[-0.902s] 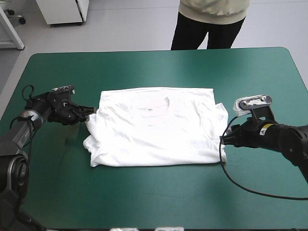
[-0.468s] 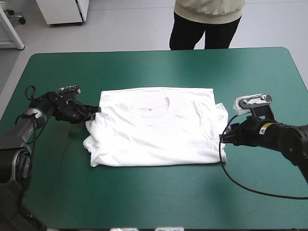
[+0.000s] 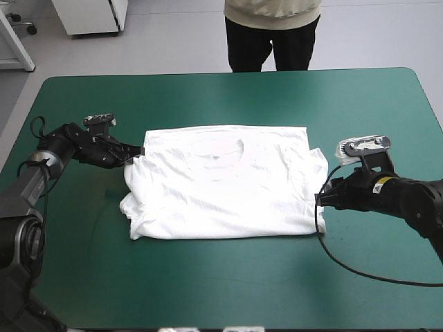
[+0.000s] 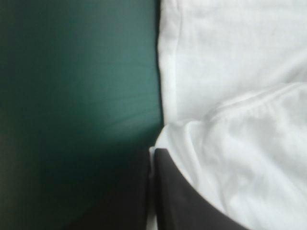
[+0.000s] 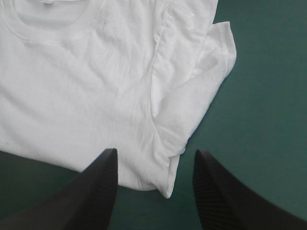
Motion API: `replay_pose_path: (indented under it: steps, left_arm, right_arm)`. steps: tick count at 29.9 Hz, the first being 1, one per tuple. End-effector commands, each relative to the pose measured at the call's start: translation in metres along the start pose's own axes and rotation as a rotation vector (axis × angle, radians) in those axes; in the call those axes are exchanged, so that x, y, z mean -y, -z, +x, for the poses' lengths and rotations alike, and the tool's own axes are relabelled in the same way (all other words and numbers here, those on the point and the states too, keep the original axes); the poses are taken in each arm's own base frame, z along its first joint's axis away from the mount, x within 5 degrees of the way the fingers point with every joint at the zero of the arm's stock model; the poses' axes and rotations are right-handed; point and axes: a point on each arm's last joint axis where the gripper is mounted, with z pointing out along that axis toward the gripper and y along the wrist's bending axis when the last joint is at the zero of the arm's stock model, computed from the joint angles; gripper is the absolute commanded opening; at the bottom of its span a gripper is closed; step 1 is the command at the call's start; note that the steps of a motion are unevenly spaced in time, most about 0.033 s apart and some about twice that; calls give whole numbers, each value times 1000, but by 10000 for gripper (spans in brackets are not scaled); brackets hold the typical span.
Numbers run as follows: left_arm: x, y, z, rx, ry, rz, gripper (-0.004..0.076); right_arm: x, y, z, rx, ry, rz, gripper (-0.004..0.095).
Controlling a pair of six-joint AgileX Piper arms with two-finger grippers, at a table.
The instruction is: Fold the cloth
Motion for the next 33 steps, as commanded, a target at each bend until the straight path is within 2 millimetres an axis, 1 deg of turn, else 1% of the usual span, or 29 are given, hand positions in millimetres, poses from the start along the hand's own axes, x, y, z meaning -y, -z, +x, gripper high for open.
replay_pose_path:
  steps: [1, 3, 7, 12, 15, 17, 19, 20, 23, 24, 25, 26, 28, 29, 30, 31, 32, 33]
  left_arm:
    - [22, 40, -17, 101, -34, 52, -9]
    - [32, 41, -16, 72, -75, 78, -9]
    - [60, 37, -7, -6, -144, 140, -9]
    - [109, 29, 2, -22, -263, 202, -9]
    - [128, 17, 6, -14, -303, 212, -9]
    - [133, 5, 8, -26, -311, 214, -9]
    - [134, -10, 10, -52, -307, 211, -9]
    - [133, -21, 12, -73, -294, 211, -8]
    - [129, -41, 16, -122, -287, 203, -1]
    - [128, -46, 18, -136, -291, 203, 13]
    - [127, -47, 19, -150, -291, 205, 45]
    - [127, -47, 20, -160, -292, 207, 92]
    - [130, -38, 20, -167, -311, 222, 222]
    - [132, -30, 18, -159, -326, 231, 290]
    - [134, -22, 15, -145, -335, 237, 338]
    - [136, -12, 12, -122, -345, 238, 379]
    - [139, 3, 7, -78, -359, 241, 422]
    - [141, 15, 3, -42, -368, 241, 438]
  right_arm:
    - [-1, 10, -10, 74, 2, -5, 472]
    - [-1, 11, -9, 68, 2, -6, 472]
    - [-1, 11, -8, 59, 5, -7, 471]
    - [-2, 14, -8, 63, 6, -9, 436]
    - [-2, 14, -8, 61, 4, -11, 403]
    - [-2, 14, -8, 61, 3, -13, 390]
    - [-2, 14, -8, 61, 3, -13, 390]
    - [-2, 14, -8, 61, 3, -13, 390]
    - [-2, 14, -8, 61, 3, -13, 391]
    - [-2, 14, -8, 61, 3, -13, 391]
    - [-2, 14, -8, 61, 3, -13, 392]
    - [-2, 14, -8, 65, 7, -10, 394]
    - [-2, 14, -9, 76, 19, -7, 417]
    - [-2, 15, -10, 87, 17, -7, 442]
    - [-2, 15, -12, 102, 17, -5, 461]
    - [-2, 15, -13, 119, 11, -4, 480]
    - [-1, 15, -15, 143, 5, -2, 503]
    - [-1, 15, -17, 157, -2, 1, 507]
